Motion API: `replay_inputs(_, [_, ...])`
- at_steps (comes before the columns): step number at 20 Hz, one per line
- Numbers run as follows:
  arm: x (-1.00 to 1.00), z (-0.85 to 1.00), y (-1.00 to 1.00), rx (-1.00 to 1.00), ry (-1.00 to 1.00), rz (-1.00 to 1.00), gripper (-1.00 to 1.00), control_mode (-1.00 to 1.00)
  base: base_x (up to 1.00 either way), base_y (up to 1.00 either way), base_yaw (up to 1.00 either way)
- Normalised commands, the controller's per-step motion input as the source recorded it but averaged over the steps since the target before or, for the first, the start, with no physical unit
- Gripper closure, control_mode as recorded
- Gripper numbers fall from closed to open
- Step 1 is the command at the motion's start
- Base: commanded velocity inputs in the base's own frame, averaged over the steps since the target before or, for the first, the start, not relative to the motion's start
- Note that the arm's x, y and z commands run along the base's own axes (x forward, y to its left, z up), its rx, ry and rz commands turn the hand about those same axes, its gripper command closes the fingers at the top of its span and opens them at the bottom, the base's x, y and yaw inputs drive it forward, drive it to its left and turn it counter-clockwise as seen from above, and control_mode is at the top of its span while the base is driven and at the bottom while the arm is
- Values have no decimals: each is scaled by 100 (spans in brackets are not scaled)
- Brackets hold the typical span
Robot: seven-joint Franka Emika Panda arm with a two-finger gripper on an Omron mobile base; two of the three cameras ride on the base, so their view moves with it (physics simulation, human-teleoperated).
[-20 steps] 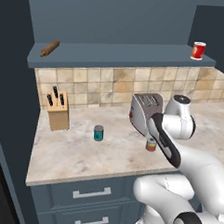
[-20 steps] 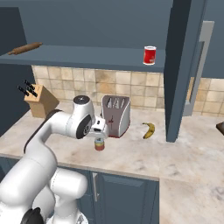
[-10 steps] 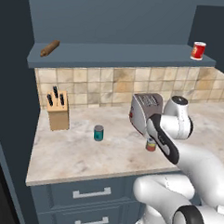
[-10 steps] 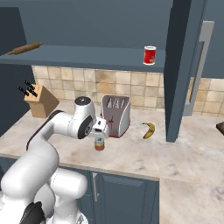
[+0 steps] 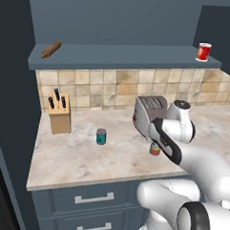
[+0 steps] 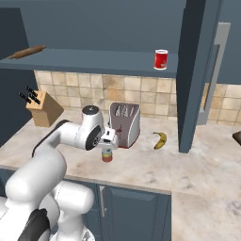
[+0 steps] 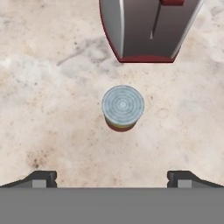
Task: Pick the cans from the counter and place them in their designated side in the cabinet.
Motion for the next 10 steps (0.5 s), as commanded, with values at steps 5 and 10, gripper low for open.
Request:
replay_inputs(5, [11, -10, -4, 0, 0, 0, -100, -100, 0, 0, 0])
replay_inputs(10, [11, -11, -3, 0, 0, 0, -100, -100, 0, 0, 0])
